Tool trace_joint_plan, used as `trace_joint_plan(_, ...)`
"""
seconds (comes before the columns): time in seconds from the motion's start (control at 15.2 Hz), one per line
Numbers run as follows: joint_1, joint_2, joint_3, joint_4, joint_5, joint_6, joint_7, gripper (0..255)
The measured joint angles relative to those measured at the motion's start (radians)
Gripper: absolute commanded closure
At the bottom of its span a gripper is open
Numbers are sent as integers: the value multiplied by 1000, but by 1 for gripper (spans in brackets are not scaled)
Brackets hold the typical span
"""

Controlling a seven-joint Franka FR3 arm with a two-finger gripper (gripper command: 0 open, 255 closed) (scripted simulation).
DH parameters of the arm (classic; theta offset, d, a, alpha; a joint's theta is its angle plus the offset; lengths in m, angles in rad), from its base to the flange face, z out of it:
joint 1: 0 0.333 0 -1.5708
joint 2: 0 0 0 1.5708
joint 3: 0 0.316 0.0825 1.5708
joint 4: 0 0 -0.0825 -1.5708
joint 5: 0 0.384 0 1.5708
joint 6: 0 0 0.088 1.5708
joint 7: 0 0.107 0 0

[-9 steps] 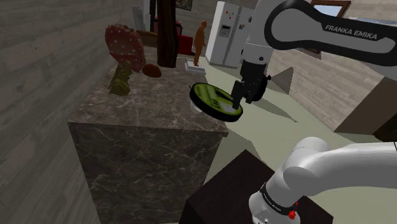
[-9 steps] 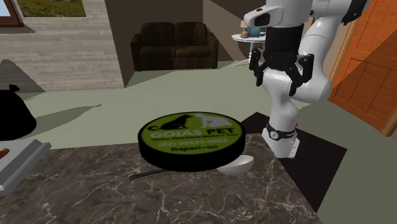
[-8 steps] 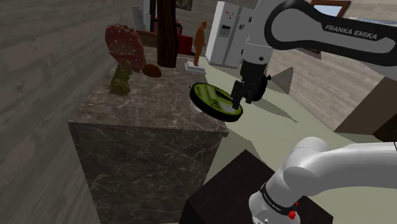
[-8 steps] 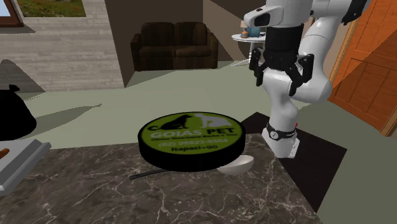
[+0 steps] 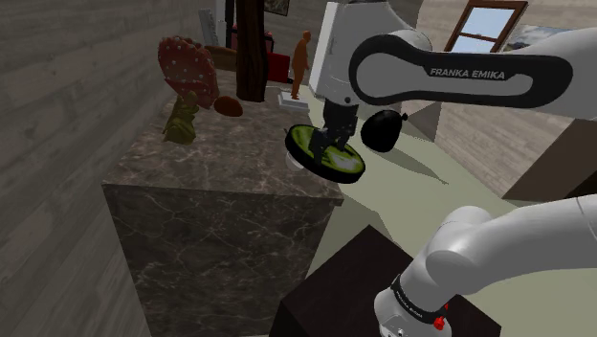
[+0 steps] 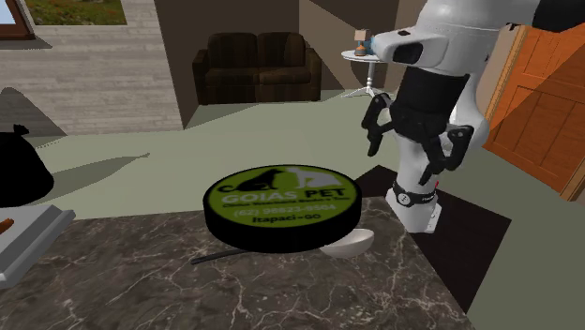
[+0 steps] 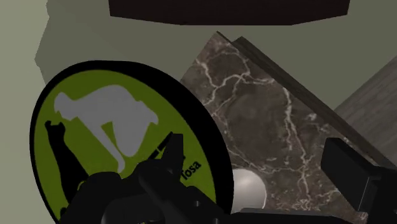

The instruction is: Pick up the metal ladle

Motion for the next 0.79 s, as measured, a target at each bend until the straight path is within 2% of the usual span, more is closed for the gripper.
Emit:
trace_joint_plan(0.46, -50, 204, 146, 69, -179, 211, 153, 0)
trace_joint_plan(0.79, -58, 247, 172, 46, -215, 280, 198, 0)
